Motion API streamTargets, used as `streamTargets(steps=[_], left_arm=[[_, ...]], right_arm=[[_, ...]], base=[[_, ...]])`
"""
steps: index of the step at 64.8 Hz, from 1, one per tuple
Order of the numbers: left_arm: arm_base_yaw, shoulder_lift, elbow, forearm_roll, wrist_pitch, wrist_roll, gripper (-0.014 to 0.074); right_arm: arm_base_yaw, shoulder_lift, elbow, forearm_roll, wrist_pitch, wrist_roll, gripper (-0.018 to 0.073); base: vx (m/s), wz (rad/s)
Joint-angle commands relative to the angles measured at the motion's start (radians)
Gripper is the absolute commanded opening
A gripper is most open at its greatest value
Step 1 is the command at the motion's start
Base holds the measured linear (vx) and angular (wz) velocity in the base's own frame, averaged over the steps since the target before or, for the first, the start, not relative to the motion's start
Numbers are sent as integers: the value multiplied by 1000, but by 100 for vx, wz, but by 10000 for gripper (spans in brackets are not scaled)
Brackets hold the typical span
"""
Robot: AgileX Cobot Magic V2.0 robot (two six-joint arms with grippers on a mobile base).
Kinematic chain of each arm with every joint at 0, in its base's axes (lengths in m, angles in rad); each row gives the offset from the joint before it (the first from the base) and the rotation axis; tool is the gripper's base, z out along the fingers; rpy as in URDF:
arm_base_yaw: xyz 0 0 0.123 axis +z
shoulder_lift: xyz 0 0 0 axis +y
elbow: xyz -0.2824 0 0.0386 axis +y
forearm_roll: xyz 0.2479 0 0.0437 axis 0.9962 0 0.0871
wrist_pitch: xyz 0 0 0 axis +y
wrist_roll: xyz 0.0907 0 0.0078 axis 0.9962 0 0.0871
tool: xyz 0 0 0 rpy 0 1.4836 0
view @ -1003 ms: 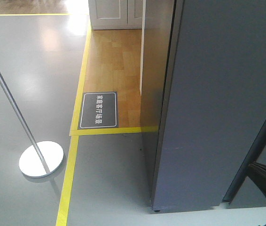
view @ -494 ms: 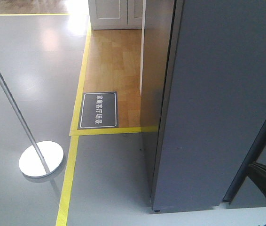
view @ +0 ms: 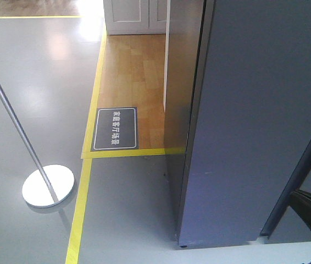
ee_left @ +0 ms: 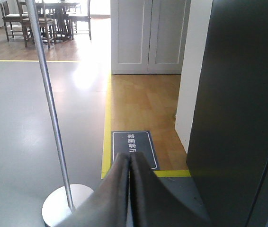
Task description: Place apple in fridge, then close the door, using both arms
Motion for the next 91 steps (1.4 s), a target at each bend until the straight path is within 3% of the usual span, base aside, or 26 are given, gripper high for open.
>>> streamTargets(steps=[1,49,58,67,83,91], left_arm=[[-1,-16,-17,0,-75,-10,-6],[-1,-16,-17,0,-75,-10,-6],[-1,-16,-17,0,-75,-10,-6],[-1,-16,-17,0,-75,-10,-6],[-1,-16,-17,0,-75,-10,-6],[-1,-16,-17,0,-75,-10,-6]], right_arm=[[-3,5,-28,31,-36,-8,-3],[-3,5,-28,29,-37,-8,-3],[-3,-19,-28,-57,-38,10,-3],[-3,-89,-28,-233,-47,183,-3],[-3,-194,-22,-701,-79,700,-3],[-3,-277,82,-819,-212,901,-3]], base=[[0,0],[0,0],[0,0],[0,0],[0,0],[0,0]])
